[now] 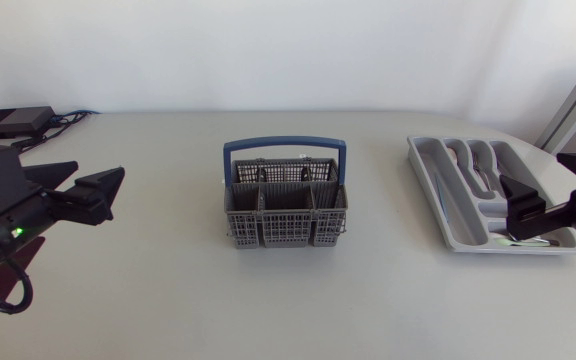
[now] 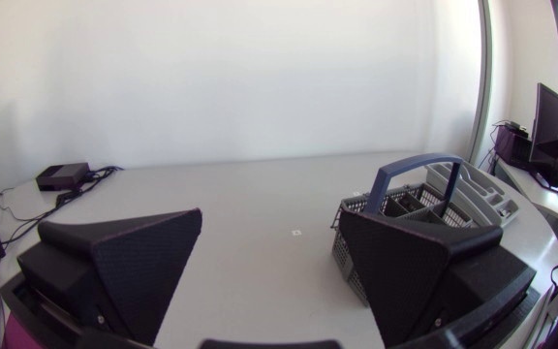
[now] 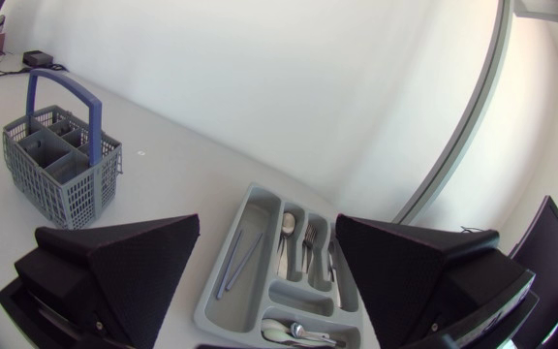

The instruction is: Sort the cutlery from the basket into the organizer compartments.

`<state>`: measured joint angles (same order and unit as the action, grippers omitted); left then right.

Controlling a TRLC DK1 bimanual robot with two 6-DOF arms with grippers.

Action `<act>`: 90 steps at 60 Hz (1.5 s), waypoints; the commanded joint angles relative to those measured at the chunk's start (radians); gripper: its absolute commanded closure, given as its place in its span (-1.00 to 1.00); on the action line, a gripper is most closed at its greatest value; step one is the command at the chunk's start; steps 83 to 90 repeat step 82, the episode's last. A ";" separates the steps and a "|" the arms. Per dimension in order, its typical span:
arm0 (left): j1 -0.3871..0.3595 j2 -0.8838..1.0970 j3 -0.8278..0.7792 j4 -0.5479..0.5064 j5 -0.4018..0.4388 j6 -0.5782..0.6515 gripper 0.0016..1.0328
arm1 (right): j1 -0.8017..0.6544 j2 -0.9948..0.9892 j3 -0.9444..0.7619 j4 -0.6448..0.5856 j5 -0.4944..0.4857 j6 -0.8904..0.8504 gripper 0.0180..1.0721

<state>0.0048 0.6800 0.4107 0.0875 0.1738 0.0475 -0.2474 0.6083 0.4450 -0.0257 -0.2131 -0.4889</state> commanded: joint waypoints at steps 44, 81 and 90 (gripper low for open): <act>-0.002 -0.450 -0.265 -0.051 -0.099 -0.027 -0.91 | 0.163 -0.441 -0.321 0.027 0.128 0.346 -0.93; -0.005 -0.680 -0.411 -0.088 -0.174 -0.047 -0.91 | 0.247 -0.608 -0.445 0.026 0.213 0.489 -0.93; -0.005 -0.680 -0.411 -0.088 -0.174 -0.047 -0.91 | 0.247 -0.608 -0.445 0.026 0.213 0.489 -0.93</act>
